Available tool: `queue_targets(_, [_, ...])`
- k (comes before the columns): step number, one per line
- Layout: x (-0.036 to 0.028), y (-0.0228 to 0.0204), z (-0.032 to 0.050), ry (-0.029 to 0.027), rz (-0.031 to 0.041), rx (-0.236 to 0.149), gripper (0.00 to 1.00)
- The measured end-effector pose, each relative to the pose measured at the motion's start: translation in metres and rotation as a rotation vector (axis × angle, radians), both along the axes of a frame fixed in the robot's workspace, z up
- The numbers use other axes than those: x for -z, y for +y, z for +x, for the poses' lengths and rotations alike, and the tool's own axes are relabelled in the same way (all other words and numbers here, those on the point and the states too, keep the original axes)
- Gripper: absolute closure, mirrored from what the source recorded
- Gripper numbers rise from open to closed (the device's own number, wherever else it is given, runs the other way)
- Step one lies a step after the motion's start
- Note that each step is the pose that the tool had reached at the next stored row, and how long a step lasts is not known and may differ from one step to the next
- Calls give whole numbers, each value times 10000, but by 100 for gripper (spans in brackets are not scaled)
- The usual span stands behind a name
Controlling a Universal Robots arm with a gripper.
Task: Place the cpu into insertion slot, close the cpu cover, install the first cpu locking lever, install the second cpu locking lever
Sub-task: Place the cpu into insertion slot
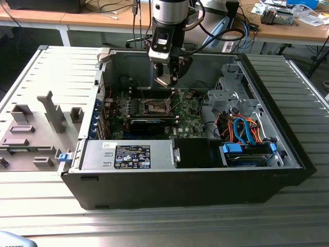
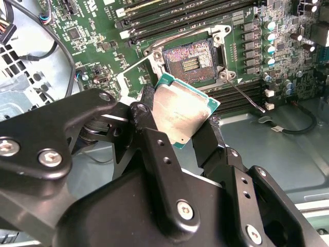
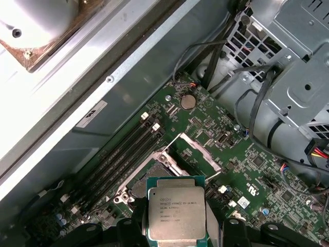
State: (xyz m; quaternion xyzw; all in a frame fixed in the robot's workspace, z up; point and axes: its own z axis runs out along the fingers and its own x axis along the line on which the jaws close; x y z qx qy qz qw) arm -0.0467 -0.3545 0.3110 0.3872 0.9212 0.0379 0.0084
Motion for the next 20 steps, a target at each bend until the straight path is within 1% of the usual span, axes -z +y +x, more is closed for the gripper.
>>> queue_targets(20, [2, 0, 0, 0, -4, 196, 45])
